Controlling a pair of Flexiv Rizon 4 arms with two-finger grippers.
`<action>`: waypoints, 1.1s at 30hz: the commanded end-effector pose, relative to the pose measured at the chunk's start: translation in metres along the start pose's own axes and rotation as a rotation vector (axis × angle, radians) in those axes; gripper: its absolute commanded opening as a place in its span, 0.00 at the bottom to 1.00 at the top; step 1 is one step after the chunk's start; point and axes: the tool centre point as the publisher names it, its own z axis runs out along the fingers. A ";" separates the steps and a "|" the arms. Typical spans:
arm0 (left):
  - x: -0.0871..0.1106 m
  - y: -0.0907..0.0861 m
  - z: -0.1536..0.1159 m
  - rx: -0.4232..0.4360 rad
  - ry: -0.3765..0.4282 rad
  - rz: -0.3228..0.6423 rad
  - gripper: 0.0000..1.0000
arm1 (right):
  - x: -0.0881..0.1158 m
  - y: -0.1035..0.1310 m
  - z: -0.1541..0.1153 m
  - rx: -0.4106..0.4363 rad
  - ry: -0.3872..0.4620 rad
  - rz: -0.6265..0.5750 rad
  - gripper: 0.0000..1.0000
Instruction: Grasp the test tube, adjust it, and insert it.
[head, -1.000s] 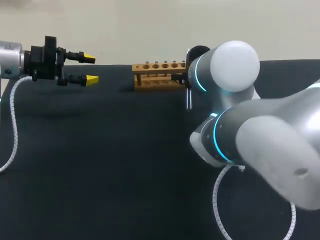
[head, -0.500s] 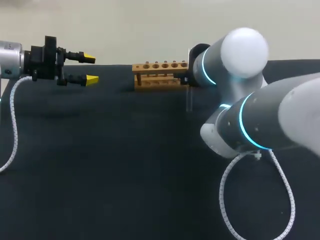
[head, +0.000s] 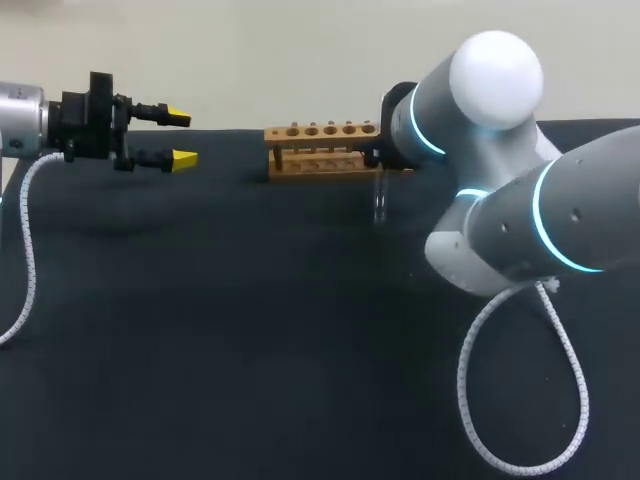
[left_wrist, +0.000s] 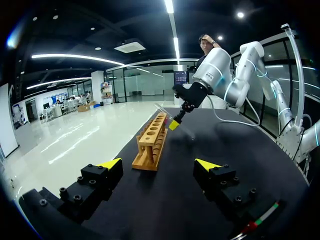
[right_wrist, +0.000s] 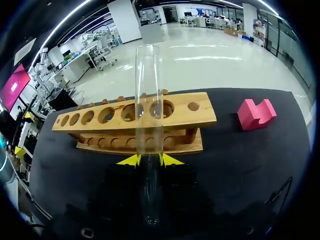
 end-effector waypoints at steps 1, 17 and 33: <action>0.001 0.000 0.000 0.000 -0.002 0.003 1.00 | 0.003 0.001 -0.010 0.036 -0.024 0.005 0.00; 0.001 0.000 0.000 0.000 -0.002 0.003 1.00 | 0.011 -0.022 -0.048 0.174 -0.065 0.033 0.00; 0.001 0.000 0.000 0.000 -0.002 0.003 1.00 | 0.012 -0.045 -0.066 0.215 -0.107 0.019 0.00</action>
